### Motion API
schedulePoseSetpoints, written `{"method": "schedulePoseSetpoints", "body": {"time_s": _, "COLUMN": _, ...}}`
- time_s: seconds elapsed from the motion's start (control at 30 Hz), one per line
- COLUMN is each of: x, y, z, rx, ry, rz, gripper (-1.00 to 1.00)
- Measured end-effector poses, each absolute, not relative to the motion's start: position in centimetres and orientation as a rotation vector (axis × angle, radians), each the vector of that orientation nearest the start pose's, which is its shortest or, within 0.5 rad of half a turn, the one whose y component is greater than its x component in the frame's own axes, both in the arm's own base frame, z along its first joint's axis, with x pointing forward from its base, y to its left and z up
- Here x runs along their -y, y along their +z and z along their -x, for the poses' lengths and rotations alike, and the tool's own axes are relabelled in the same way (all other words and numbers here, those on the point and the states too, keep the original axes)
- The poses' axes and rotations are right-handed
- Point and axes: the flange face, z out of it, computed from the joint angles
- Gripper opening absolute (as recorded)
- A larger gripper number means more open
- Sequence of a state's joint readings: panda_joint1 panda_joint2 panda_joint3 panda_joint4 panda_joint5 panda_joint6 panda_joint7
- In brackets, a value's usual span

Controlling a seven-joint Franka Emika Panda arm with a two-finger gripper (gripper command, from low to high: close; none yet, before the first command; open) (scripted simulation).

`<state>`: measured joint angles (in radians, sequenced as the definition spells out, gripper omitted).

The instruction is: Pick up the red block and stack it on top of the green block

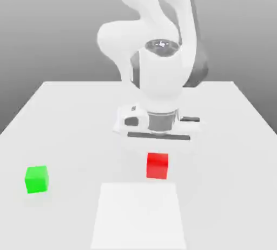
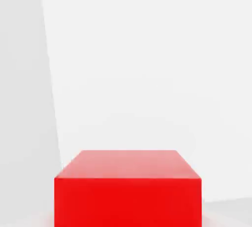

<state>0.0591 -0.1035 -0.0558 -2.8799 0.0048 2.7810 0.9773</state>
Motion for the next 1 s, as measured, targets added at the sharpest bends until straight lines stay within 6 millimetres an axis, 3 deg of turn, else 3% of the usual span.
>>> {"method": "schedulePoseSetpoints", "body": {"time_s": 0.13, "x": 6.6, "y": 22.7, "z": -36.0, "rx": -1.613, "ry": -0.002, "rz": 2.683, "gripper": -1.0}}
{"method": "schedulePoseSetpoints", "body": {"time_s": 0.27, "x": 13.8, "y": 23.4, "z": -35.3, "rx": -1.757, "ry": -0.003, "rz": 2.591, "gripper": -1.0}}
{"method": "schedulePoseSetpoints", "body": {"time_s": 0.37, "x": 19.4, "y": 23.9, "z": -33.7, "rx": -1.869, "ry": -0.003, "rz": 2.515, "gripper": -1.0}}
{"method": "schedulePoseSetpoints", "body": {"time_s": 0.5, "x": 26.6, "y": 24.5, "z": -30.1, "rx": -2.019, "ry": -0.001, "rz": 2.404, "gripper": -1.0}}
{"method": "schedulePoseSetpoints", "body": {"time_s": 0.67, "x": 27.7, "y": 23.1, "z": -30.1, "rx": -2.016, "ry": -0.008, "rz": 2.402, "gripper": -1.0}}
{"method": "schedulePoseSetpoints", "body": {"time_s": 0.9, "x": 27.7, "y": 19.1, "z": -29.9, "rx": -2.02, "ry": -0.005, "rz": 2.402, "gripper": -1.0}}
{"method": "schedulePoseSetpoints", "body": {"time_s": 0.93, "x": 27.6, "y": 18.4, "z": -29.8, "rx": -2.023, "ry": -0.002, "rz": 2.401, "gripper": 1.0}}
{"method": "schedulePoseSetpoints", "body": {"time_s": 1.0, "x": 27.6, "y": 18.4, "z": -29.8, "rx": -2.023, "ry": -0.002, "rz": 2.401, "gripper": 1.0}}
